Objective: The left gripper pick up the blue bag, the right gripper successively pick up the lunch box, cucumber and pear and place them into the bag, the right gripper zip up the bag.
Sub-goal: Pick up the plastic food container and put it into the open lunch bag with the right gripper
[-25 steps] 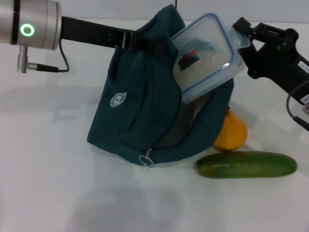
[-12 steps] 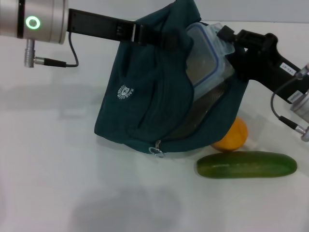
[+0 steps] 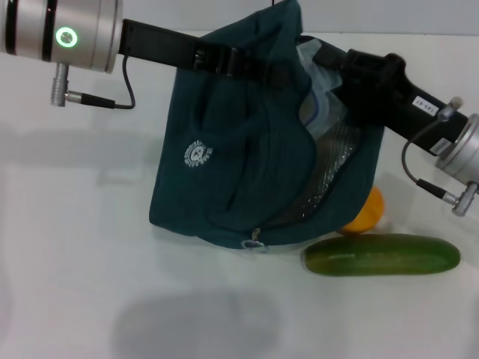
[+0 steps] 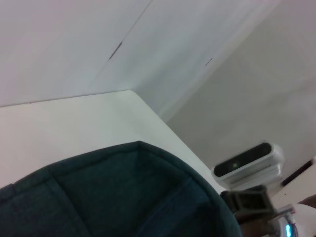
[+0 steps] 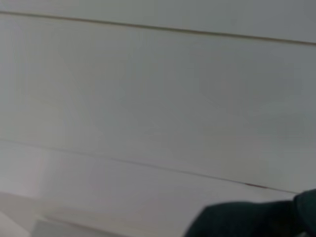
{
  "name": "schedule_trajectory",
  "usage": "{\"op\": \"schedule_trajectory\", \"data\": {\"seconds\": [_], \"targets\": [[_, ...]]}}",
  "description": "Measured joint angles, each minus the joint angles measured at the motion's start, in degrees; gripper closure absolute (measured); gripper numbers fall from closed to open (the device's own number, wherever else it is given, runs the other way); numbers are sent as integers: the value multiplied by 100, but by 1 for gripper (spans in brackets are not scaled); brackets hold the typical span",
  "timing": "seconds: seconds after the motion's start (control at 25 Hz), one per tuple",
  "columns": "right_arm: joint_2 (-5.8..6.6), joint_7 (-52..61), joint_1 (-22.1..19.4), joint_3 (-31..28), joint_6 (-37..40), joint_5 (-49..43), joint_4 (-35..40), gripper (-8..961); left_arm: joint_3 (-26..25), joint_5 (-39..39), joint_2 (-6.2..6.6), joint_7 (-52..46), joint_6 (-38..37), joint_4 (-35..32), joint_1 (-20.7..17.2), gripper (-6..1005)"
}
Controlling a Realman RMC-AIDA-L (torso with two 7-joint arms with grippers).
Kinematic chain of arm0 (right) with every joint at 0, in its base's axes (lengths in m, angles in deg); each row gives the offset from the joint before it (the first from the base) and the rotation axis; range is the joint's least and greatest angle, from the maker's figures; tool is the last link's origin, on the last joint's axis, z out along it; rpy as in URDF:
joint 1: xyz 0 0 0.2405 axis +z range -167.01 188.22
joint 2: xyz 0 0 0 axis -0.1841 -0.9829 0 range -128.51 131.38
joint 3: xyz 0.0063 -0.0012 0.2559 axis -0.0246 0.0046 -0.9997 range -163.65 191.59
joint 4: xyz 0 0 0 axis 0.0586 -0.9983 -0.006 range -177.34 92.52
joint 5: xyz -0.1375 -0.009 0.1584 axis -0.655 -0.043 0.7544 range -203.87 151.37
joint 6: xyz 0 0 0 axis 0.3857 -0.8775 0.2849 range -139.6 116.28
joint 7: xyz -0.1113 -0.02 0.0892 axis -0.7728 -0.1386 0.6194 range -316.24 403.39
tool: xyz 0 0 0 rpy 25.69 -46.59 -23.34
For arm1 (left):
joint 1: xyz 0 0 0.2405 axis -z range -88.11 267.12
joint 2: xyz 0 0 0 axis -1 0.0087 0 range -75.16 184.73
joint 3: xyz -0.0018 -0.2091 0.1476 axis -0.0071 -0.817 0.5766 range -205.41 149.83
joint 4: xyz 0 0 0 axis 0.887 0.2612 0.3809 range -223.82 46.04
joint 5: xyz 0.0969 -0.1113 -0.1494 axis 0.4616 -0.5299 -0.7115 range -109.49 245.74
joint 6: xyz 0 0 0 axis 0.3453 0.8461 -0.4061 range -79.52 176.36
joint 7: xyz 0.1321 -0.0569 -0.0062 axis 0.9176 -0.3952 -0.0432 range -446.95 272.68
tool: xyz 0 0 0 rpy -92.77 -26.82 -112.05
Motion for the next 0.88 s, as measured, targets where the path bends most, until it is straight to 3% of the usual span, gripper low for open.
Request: {"op": "schedule_trajectory", "data": {"seconds": [0.2, 0.8, 0.88], "targets": [[-1, 13, 150, 14, -155, -589, 141, 864, -25, -46, 67, -23, -69, -34, 11, 957], [0, -361, 201, 119, -55, -720, 544, 858, -40, -173, 154, -28, -191, 1, 0, 958], [0, -483, 171, 102, 3, -696, 596, 786, -40, -267, 184, -27, -218, 26, -22, 958]]}}
